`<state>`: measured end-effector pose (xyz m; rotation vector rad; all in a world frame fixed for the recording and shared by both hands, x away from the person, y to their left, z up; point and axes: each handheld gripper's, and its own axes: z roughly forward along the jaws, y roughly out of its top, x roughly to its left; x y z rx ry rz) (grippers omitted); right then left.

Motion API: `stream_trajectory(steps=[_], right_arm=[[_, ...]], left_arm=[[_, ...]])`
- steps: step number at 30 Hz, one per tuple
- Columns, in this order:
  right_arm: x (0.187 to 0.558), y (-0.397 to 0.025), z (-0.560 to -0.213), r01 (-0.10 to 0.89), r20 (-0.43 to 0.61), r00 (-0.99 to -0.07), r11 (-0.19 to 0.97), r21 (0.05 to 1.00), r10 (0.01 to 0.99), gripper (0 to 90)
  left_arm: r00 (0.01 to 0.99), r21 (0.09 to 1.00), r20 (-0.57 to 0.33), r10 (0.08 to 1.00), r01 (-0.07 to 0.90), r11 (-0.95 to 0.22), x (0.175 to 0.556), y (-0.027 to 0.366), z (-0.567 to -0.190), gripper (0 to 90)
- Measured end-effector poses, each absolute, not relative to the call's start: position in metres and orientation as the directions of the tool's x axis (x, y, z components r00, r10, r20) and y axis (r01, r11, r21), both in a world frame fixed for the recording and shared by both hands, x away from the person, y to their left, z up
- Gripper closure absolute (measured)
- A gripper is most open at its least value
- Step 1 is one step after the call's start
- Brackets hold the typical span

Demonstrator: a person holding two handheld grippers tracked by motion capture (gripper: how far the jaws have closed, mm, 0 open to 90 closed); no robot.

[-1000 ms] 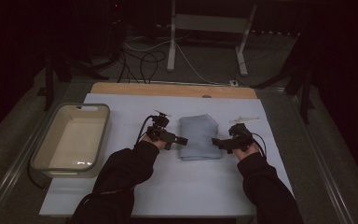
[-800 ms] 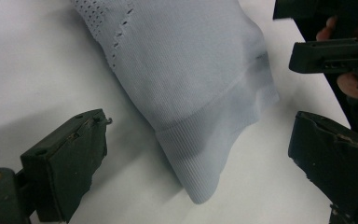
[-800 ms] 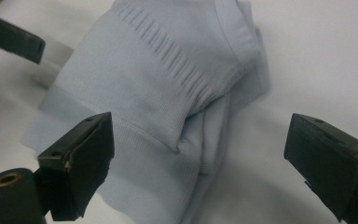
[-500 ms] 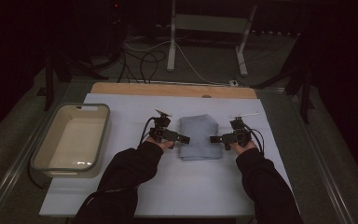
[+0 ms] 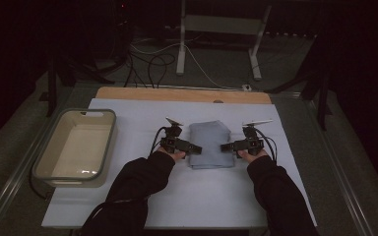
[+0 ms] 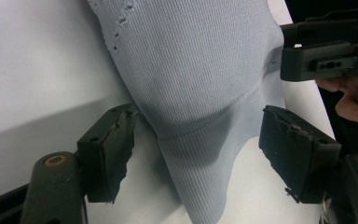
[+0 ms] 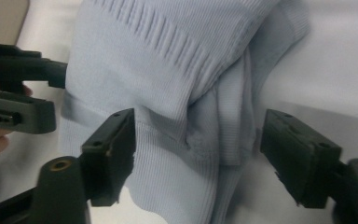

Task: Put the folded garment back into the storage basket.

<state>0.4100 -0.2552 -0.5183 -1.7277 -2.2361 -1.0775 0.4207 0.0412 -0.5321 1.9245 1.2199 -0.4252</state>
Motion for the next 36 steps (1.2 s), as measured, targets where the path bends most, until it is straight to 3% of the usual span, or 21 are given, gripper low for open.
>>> stream_trajectory(steps=[14,24,30,36], right_arm=[[0.414,-0.251,-0.53,0.903,0.499,-0.329,0.112,0.416,0.802,42.1],[0.416,-0.248,-0.533,0.903,0.521,-0.345,0.124,0.412,0.781,56.7],[0.415,-0.245,-0.53,0.899,0.509,-0.346,0.124,0.42,0.788,65.9],[0.411,-0.239,-0.523,0.883,0.458,-0.373,0.157,0.442,0.807,68.7]], left_arm=[[0.467,0.416,-0.66,0.589,0.88,-0.231,0.425,0.039,-0.544,44.2],[0.453,0.402,-0.679,0.577,0.888,-0.224,0.429,0.035,-0.549,57.7],[0.468,0.415,-0.654,0.595,0.879,-0.234,0.428,0.032,-0.548,67.9],[0.488,0.423,-0.605,0.629,0.866,-0.266,0.426,0.027,-0.54,73.3]])
